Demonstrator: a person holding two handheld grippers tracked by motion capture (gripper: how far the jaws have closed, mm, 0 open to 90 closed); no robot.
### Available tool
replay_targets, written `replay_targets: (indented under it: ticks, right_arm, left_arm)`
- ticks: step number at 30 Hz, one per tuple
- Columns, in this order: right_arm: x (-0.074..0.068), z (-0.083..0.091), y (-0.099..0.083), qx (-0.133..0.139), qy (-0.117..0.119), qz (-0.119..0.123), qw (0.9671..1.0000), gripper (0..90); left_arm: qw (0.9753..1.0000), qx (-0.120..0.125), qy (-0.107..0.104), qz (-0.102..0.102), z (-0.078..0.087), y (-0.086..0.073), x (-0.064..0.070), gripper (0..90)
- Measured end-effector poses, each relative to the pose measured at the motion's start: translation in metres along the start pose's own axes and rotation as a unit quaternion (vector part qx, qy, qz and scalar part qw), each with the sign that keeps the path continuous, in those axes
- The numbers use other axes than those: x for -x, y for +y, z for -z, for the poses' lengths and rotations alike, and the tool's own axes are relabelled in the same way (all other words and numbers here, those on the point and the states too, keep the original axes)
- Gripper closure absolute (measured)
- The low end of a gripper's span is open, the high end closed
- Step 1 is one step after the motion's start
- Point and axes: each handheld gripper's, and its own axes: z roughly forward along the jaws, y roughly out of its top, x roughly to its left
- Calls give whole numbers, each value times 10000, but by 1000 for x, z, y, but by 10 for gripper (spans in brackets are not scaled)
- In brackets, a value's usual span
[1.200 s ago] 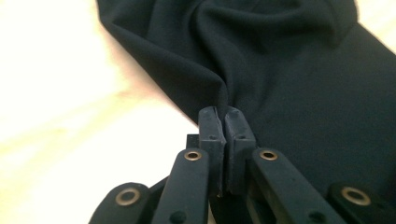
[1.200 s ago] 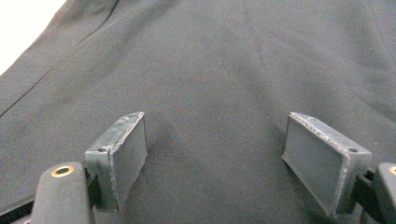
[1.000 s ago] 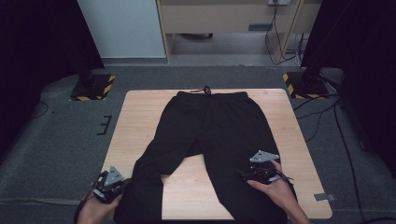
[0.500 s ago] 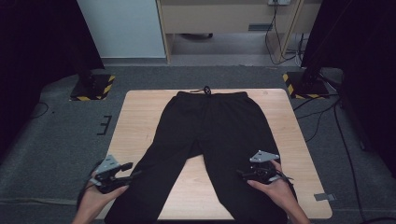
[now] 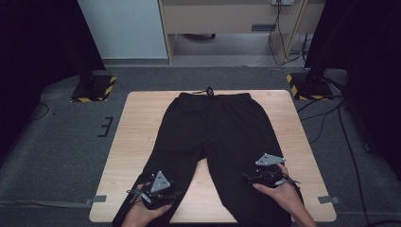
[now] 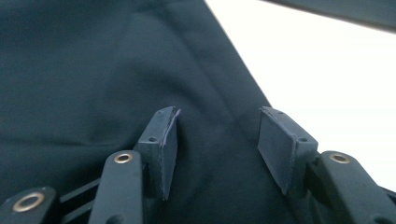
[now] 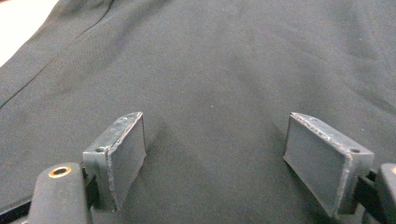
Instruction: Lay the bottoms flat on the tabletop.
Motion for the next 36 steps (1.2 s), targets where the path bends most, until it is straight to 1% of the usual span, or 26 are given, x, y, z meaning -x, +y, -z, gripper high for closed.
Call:
replay_targets:
  ticks: [1, 3, 5, 6, 7, 8, 9, 11, 13, 14, 15, 16, 17, 18, 19, 20, 21, 23, 24, 25, 28, 29, 32, 33, 34, 36]
  right_arm:
    - [1, 1, 0, -11, 7, -11, 10000, 207]
    - [2, 2, -2, -8, -8, -12, 10000, 205]
    - [2, 3, -2, -6, -14, -29, 10000, 204]
    - [2, 3, -2, -22, 2, -22, 10000, 200]
    - [2, 4, -3, -36, -4, -22, 10000, 183]
    - [3, 5, -3, -79, 42, 19, 10000, 158]
    - [3, 6, -2, -58, 87, 5, 9999, 139]
    - [5, 13, 1, 140, 137, -80, 9998, 132]
    - [10, 23, 4, 284, 62, -66, 9996, 114]
    - [12, 27, 5, 325, 7, -71, 9994, 113]
    - [18, 33, 4, 365, -105, -95, 9992, 110]
    - [22, 37, 3, 383, -193, -154, 9990, 110]
    - [29, 41, 1, 390, -283, -239, 9986, 114]
    - [36, 45, -2, 365, -400, -340, 9980, 128]
    - [40, 47, -5, 349, -504, -365, 9975, 169]
    - [45, 49, -8, 319, -652, -426, 9965, 196]
    - [51, 51, -11, 287, -771, -459, 9956, 197]
    - [63, 53, -18, 249, -932, -584, 9936, 207]
    - [68, 54, -21, 228, -1030, -682, 9921, 214]
    - [74, 55, -24, 215, -1112, -704, 9911, 221]
    - [87, 57, -31, 178, -1269, -854, 9881, 236]
    - [91, 57, -33, 171, -1296, -891, 9874, 234]
    - [100, 57, -35, 129, -1444, -1078, 9835, 216]
    - [102, 56, -36, 128, -1505, -1166, 9816, 209]
    - [105, 56, -37, 129, -1586, -1247, 9794, 203]
    - [109, 56, -39, 136, -1654, -1343, 9769, 196]
  left_arm:
    - [9999, 26, -134, 52, 0, 0, 6, 458]
    - [9992, 3, -403, 64, -2, 1, 21, 430]
    - [9972, 15, -714, 237, -3, 3, 26, 413]
    - [9962, -5, -830, 254, -5, 5, 30, 402]
    - [9964, -4, -832, 140, -5, 9, 32, 376]
    - [9974, 46, -720, -34, -2, 13, 32, 366]
    - [9980, 117, -612, -96, 2, 16, 30, 352]
    - [9990, 310, -311, -93, 14, 26, 17, 317]
    - [9993, 373, 37, -94, 23, 31, 2, 278]
    - [9987, 421, 272, -110, 29, 33, -10, 260]
    - [9982, 444, 387, -80, 33, 34, -20, 233]
    - [9974, 420, 586, -74, 37, 33, -34, 220]
    - [9956, 337, 876, -72, 39, 32, -48, 198]
    - [9945, 326, 996, -11, 40, 31, -57, 187]
    - [9934, 319, 1098, 111, 41, 29, -68, 189]
    - [9921, 305, 1195, 235, 41, 27, -79, 188]
    - [9908, 307, 1283, 316, 42, 25, -89, 188]
    - [9882, 285, 1439, 441, 41, 20, -107, 187]
    - [9872, 287, 1482, 525, 40, 17, -116, 185]
    - [9863, 259, 1518, 587, 38, 13, -123, 184]
    - [9823, 219, 1684, 787, 35, 4, -143, 166]
    - [9804, 210, 1743, 894, 34, 0, -150, 155]
    - [9761, 180, 1860, 1110, 33, -7, -163, 124]
    - [9748, 151, 1909, 1145, 33, -10, -167, 114]
    - [9743, 122, 1933, 1152, 33, -12, -169, 105]
    - [9722, 8, 2023, 1180, 31, -16, -173, 98]
